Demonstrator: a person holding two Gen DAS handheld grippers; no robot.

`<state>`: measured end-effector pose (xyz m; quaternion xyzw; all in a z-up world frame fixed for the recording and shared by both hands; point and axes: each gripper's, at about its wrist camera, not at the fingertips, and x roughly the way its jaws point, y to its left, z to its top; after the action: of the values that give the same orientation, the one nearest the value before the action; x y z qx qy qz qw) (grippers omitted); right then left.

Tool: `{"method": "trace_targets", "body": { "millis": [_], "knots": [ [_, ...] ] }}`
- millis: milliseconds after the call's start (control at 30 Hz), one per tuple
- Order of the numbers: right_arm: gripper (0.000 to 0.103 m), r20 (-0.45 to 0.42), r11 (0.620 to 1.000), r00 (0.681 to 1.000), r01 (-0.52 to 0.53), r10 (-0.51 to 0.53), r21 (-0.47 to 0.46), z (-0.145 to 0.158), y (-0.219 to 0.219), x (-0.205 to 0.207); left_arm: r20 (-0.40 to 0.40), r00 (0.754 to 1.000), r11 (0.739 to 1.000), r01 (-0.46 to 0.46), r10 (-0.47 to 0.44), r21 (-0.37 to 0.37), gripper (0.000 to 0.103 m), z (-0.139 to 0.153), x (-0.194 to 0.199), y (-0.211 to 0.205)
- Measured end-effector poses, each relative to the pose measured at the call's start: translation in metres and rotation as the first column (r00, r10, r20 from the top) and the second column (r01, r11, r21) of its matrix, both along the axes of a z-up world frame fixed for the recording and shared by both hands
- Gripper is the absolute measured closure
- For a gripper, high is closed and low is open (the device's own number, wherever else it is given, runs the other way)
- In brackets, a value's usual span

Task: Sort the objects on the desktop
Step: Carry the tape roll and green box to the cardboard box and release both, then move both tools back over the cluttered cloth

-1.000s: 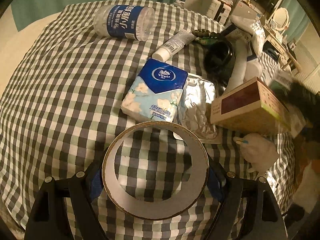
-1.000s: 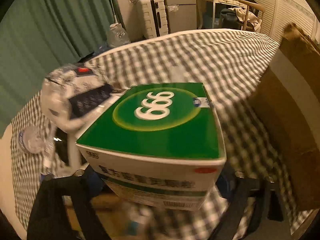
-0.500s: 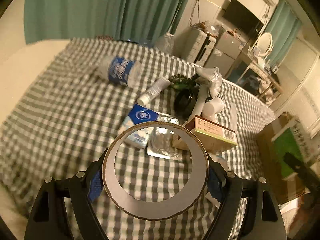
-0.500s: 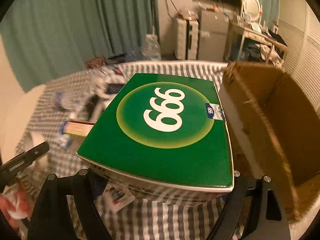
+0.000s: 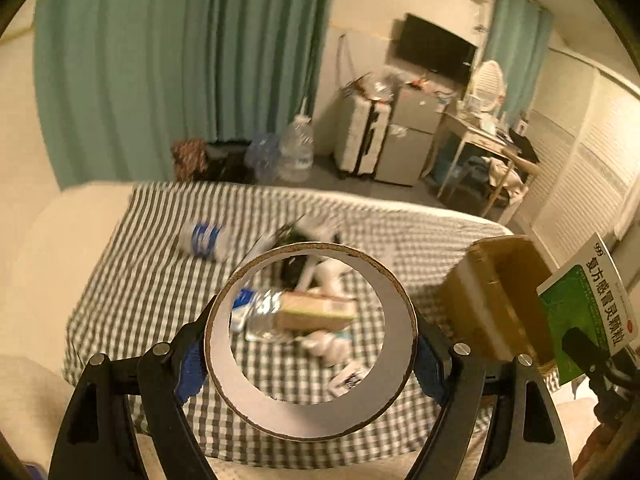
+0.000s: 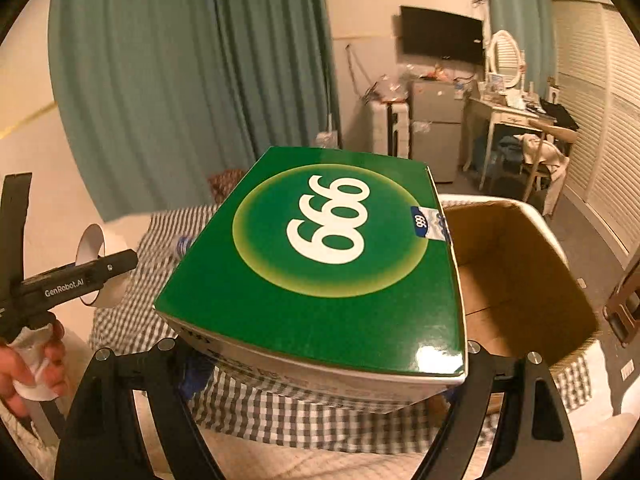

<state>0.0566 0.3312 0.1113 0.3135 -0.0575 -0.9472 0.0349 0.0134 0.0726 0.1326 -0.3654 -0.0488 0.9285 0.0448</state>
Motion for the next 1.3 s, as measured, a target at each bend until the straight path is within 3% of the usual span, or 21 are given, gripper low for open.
{"method": "trace_targets", "body": {
  "millis": [100,300,467,567,633,733,867,1033,1067,1100,1167,1300],
  "knots": [
    [0.019,-0.053,0.999,0.998,0.041,-0.040,0.007,0.020,0.024,0.016,-0.039,0.998,0.997,0.056,-0.058,-0.052,0.019,0.030,0.000,0.044],
    [0.019,-0.114,0.984,0.982,0.136,-0.149,-0.115,0.052,0.105,0.042,-0.051,0.975,0.976,0.217,-0.216,0.014,0.019,0.065,0.001,0.142],
    [0.018,-0.111,0.969,0.964,0.233,-0.242,-0.086,0.054,0.155,0.045,-0.017,0.936,0.934,0.352,-0.352,0.055,0.019,0.052,-0.007,0.222],
    [0.018,-0.072,0.956,0.954,0.287,-0.292,-0.068,0.039,0.180,0.034,0.017,0.918,0.917,0.396,-0.397,0.054,0.019,0.030,-0.019,0.263],
    [0.018,-0.027,0.950,0.950,0.309,-0.311,-0.052,0.021,0.190,0.017,0.032,0.912,0.912,0.409,-0.410,0.034,0.019,0.016,-0.028,0.282],
    [0.018,0.019,0.940,0.941,0.339,-0.339,-0.028,-0.002,0.204,-0.007,0.025,0.920,0.918,0.392,-0.391,-0.060,0.019,-0.003,-0.043,0.309],
    [0.018,0.072,0.941,0.938,0.340,-0.339,0.012,-0.026,0.201,-0.038,0.037,0.916,0.914,0.401,-0.399,-0.060,0.018,-0.026,-0.066,0.319],
    [0.016,0.102,0.944,0.939,0.330,-0.328,-0.007,-0.048,0.189,-0.031,0.089,0.912,0.911,0.407,-0.401,-0.069,0.011,-0.053,-0.082,0.319],
    [0.012,0.101,0.939,0.934,0.344,-0.343,0.012,-0.050,0.186,-0.032,0.096,0.911,0.909,0.409,-0.401,-0.078,0.010,-0.056,-0.084,0.319],
    [0.005,0.097,0.933,0.928,0.357,-0.360,0.043,-0.050,0.183,-0.033,0.097,0.911,0.909,0.409,-0.401,-0.083,0.009,-0.058,-0.085,0.317],
    [0.001,0.078,0.930,0.928,0.360,-0.365,0.079,-0.047,0.181,-0.033,0.078,0.912,0.910,0.408,-0.402,-0.076,0.008,-0.054,-0.086,0.312],
    [0.001,0.041,0.926,0.925,0.377,-0.378,0.016,-0.037,0.186,-0.024,0.051,0.915,0.916,0.401,-0.399,-0.020,0.007,-0.040,-0.082,0.299]
  ]
}}
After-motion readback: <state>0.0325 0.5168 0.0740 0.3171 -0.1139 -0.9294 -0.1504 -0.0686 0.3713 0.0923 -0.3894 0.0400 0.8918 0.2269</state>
